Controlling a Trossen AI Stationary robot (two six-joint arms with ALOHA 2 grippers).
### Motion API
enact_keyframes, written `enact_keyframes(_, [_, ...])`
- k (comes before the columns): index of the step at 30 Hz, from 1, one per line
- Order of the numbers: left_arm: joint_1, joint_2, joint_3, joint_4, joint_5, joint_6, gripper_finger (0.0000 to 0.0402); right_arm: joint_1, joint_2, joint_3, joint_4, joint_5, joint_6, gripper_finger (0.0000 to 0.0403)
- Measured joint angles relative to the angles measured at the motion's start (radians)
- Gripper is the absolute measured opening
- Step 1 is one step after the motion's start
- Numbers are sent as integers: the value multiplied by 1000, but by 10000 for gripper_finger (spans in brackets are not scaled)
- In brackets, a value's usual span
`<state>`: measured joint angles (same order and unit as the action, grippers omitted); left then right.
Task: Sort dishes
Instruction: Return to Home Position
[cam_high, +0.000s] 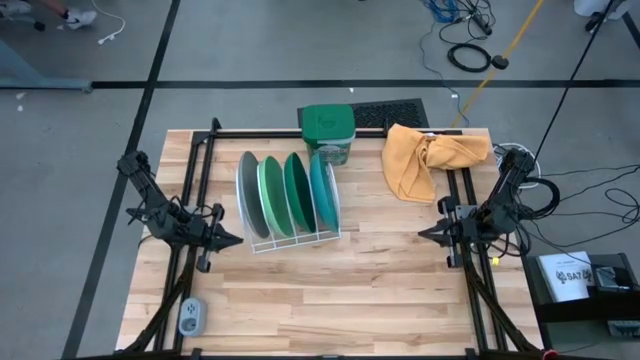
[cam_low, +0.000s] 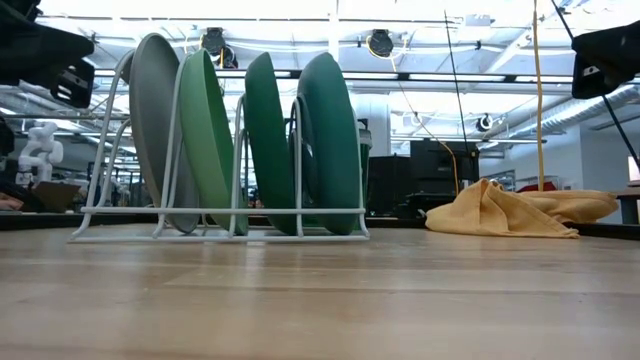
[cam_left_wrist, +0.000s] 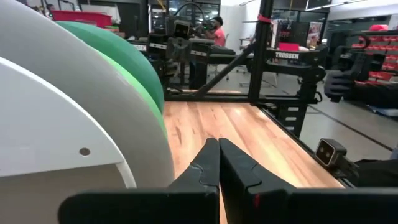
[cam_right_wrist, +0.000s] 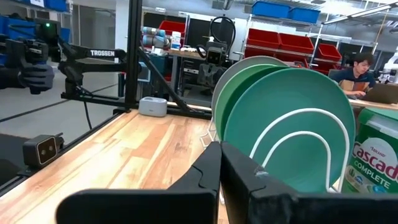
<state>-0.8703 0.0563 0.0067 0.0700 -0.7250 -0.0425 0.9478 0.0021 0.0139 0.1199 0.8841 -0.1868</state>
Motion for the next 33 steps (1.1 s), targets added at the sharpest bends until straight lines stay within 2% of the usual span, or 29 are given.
enact_keyframes(7, [-1,0,0,0,4,25,0,0,0,0,-20,25,35,0])
enact_keyframes(13, [-1,42,-1,-3,-23,25,0,0,0,0,-21,142,78,0])
enact_keyframes(16, [-1,72,-1,-3,-18,21,0,0,0,0,-36,132,66,0])
enact_keyframes(20, [-1,81,-1,22,78,-24,0,0,0,0,-35,137,-29,0])
enact_keyframes(25, [-1,80,-1,46,81,-55,0,0,0,0,-36,137,-111,0])
enact_keyframes(33, [-1,80,-1,42,81,-55,0,0,1,0,-35,136,-121,0])
